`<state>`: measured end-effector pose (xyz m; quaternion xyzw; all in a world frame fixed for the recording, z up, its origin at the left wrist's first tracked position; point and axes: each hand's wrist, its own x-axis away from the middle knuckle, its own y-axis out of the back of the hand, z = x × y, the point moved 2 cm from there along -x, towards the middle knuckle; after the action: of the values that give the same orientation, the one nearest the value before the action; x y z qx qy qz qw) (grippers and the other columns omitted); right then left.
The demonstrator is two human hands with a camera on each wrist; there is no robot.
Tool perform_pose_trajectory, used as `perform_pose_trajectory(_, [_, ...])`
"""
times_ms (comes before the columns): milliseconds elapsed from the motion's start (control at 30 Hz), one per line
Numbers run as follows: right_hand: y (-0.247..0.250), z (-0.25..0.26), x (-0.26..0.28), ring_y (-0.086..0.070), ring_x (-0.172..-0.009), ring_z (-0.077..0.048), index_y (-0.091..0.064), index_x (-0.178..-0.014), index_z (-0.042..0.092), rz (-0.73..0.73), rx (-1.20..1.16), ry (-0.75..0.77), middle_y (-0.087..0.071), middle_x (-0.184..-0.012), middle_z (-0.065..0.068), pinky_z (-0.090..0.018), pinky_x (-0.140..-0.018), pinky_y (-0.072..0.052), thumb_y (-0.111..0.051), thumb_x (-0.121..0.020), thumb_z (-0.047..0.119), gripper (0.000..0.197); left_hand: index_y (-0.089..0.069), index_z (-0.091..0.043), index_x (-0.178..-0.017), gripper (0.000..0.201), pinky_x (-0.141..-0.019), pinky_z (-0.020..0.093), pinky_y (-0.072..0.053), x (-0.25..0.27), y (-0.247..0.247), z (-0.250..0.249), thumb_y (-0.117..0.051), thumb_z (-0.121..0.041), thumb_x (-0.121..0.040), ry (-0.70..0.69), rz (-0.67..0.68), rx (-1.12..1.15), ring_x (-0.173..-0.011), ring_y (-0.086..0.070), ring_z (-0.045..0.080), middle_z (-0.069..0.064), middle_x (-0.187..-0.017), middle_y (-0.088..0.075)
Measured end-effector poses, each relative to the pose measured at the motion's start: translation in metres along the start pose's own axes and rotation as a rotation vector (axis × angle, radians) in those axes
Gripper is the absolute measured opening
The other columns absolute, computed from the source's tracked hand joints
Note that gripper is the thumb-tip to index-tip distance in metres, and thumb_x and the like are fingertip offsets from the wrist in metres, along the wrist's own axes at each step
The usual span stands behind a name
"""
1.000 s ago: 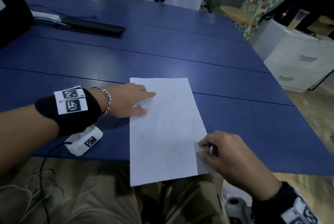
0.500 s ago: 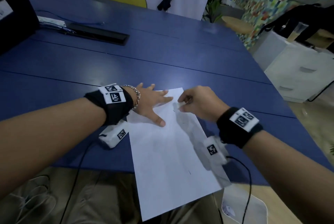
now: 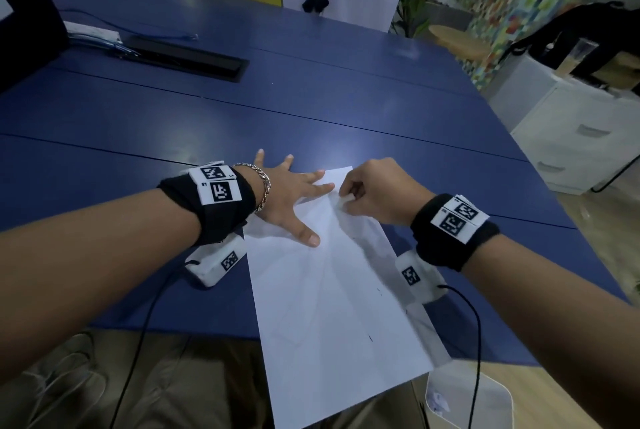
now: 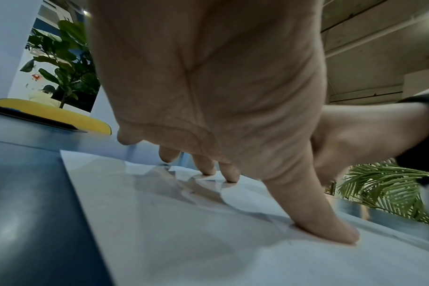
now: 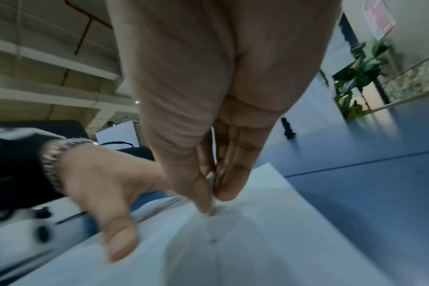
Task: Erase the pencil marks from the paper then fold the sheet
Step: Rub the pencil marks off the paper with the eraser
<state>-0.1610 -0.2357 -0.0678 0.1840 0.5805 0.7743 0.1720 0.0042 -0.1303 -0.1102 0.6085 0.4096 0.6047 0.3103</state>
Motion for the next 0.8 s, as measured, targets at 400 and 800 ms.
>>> perform_pose_trajectory(400, [-0.008,0.010,0.005,-0.066,-0.077,-0.007,-0.078,-0.103,0.023,0.027,-0.006,0.056,-0.069,-0.078,0.012,-0.015,-0.070,-0.052,-0.077,-0.081,0.023,0.022,0.013,-0.061,-0.155,0.115,-0.108,0.084,0.013,0.001,-0.001,-0.001,-0.052,-0.098,-0.068,0.004,0.008,0.012,-0.156,0.019,0.042,-0.024,-0.169,0.019])
perform_pose_trajectory(800, [-0.007,0.022,0.029,-0.064,-0.073,0.002,-0.078,-0.100,0.025,0.175,-0.013,0.073,-0.069,-0.075,0.015,-0.007,-0.063,-0.046,-0.077,-0.081,0.023,0.020,0.014,-0.059,-0.156,0.115,-0.110,0.083,0.012,0.003,0.000,-0.001,-0.050,-0.099,-0.069,0.018,0.025,0.006,-0.157,0.019,0.041,-0.025,-0.168,0.022])
